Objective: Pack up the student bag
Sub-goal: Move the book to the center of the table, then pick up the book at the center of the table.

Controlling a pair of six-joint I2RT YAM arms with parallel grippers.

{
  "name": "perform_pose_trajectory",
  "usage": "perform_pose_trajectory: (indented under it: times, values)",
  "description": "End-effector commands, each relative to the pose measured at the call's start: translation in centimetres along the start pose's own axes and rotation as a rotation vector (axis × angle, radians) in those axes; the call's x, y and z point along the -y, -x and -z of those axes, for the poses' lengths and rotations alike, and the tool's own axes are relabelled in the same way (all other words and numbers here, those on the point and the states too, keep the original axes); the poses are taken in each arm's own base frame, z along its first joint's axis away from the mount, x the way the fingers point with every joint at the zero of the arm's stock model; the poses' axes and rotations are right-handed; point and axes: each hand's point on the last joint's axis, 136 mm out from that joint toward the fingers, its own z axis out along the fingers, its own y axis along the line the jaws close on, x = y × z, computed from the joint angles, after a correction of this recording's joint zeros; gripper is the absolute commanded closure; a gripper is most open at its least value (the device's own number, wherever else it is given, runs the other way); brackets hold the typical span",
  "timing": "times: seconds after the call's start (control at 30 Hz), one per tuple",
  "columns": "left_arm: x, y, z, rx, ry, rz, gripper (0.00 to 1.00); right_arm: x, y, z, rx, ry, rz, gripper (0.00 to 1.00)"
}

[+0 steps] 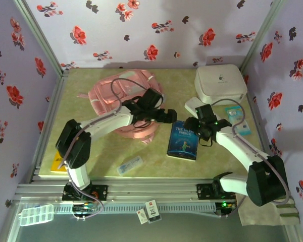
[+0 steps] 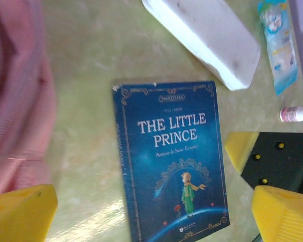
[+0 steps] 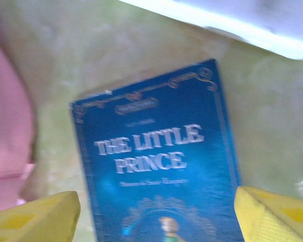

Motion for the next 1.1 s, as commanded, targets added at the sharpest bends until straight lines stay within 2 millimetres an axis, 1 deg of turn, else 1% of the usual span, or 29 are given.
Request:
perform_pose_trajectory:
  times: [0.0,0.13,0.17,0.3,0.43,0.53,0.67,0.73,0.8,0.87,0.97,1.07]
  values:
    - [0.7,-1.2,-1.8,-0.041,0.035,0.036,0.0,2.9,-1.0,-0.3,-0.024,-0.103,0.038,0.23]
    - [0.8,-2.9,-4.4,-0.089,0.071,0.032,0.01,4.5,-1.1,-0.7,-0.019,-0.15,0.048,0.32]
    - [0.9,-3.1,-5.0,-0.097,0.073,0.03,0.02,4.6,-1.1,-0.9,-0.016,-0.144,0.049,0.35]
    - [1.1,-3.9,-6.6,-0.12,0.086,0.032,0.1,4.6,-1.4,-1.9,-0.028,-0.103,0.053,0.42]
    - [0.2,-4.9,-8.2,-0.141,0.128,0.052,0.18,4.9,-1.6,-3.0,-0.061,-0.101,0.06,0.54]
    - [-0.9,-5.3,-8.7,-0.144,0.169,0.087,0.21,5.1,-1.7,-3.6,-0.083,-0.116,0.067,0.58]
    - [-1.1,-5.9,-9.5,-0.147,0.174,0.12,0.25,5.0,-2.1,-4.2,-0.117,-0.109,0.083,0.62]
    - [-1.3,-6.3,-9.9,-0.154,0.183,0.128,0.31,5.0,-2.2,-4.3,-0.13,-0.113,0.087,0.63]
    - [-1.5,-6.6,-10.2,-0.157,0.192,0.148,0.33,5.3,-2.5,-4.5,-0.143,-0.12,0.09,0.65]
    - [-1.5,-6.8,-10.4,-0.158,0.195,0.157,0.34,5.7,-2.8,-4.6,-0.146,-0.136,0.08,0.67]
    - [-1.0,-7.0,-10.5,-0.158,0.188,0.155,0.36,5.7,-3.7,-5.0,-0.181,-0.115,0.057,0.7]
    - [-0.8,-7.2,-10.9,-0.165,0.188,0.145,0.36,6.0,-4.5,-5.2,-0.212,-0.119,0.042,0.71]
